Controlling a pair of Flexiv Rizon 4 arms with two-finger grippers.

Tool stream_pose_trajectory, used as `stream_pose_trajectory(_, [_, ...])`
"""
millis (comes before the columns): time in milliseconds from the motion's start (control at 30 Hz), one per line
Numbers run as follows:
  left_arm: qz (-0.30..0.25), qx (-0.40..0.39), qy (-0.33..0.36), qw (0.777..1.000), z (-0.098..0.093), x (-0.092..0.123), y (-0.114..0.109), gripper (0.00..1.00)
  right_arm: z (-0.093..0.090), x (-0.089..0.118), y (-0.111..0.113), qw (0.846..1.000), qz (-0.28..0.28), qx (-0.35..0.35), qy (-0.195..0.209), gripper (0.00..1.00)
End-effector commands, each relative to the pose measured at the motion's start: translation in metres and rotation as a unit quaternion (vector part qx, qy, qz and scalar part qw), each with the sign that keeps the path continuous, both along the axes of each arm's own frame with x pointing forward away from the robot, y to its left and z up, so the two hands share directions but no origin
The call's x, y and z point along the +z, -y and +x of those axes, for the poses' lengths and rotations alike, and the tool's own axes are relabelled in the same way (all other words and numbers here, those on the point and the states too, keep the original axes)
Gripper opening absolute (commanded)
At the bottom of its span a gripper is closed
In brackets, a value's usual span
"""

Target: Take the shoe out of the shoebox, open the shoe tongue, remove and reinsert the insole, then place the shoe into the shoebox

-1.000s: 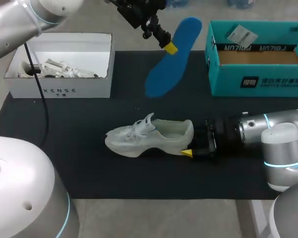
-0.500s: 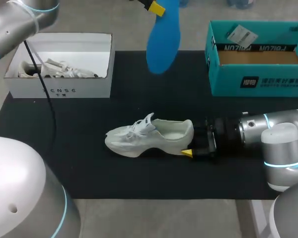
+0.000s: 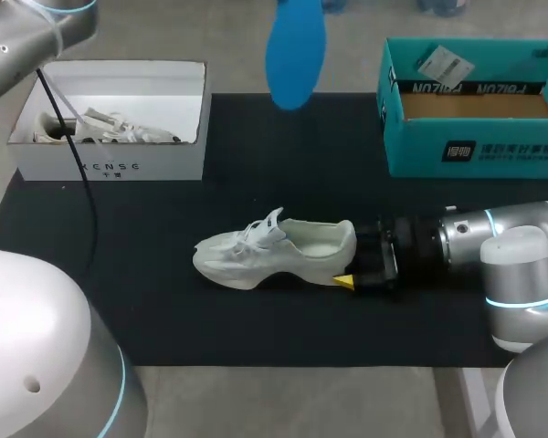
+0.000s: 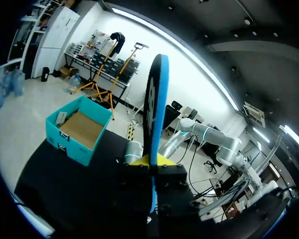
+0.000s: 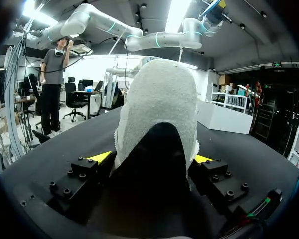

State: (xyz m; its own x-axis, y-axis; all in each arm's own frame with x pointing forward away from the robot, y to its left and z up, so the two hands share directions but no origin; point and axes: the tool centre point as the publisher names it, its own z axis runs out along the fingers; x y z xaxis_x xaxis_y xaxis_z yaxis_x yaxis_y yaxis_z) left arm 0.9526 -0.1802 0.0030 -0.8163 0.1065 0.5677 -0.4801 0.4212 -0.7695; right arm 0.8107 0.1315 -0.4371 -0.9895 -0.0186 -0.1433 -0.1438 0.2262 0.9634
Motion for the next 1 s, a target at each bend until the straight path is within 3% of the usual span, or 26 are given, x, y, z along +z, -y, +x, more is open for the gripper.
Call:
stream_pose_trajectory(33, [0.012,-0.012,-0.005,1.0,0.0082,0.0086,0.0006,0.0,-0.0009,-0.0081,-0.0032,1.0,-0.001,0.0,0.0,0.0])
stream_pose_trajectory(333, [0.034,-0.029,-0.05,0.998,0.0145,0.0022,-0.0005,0.0,-0.0009,-0.0081,-0.0032,1.0,-0.001,0.0,0.0,0.0])
stream_pose_trajectory(667, [0.035,-0.033,-0.054,0.997,0.0161,0.0011,-0.0005,0.0,-0.0009,-0.0081,-0.0032,1.0,-0.001,0.0,0.0,0.0])
stream_pose_trajectory(700, [0.035,-0.033,-0.054,0.997,0.0161,0.0011,-0.0005,0.0,-0.0009,-0.0081,-0.0032,1.0,-0.001,0.0,0.0,0.35])
stream_pose_trajectory(733, [0.035,-0.033,-0.054,0.997,0.0161,0.0011,-0.0005,0.0,-0.0009,-0.0081,-0.0032,1.0,-0.001,0.0,0.0,1.0])
stream_pose_trajectory(1000, [0.035,-0.033,-0.054,0.997,0.0161,0.0011,-0.0005,0.0,-0.0009,-0.0081,-0.0032,1.0,-0.001,0.0,0.0,1.0])
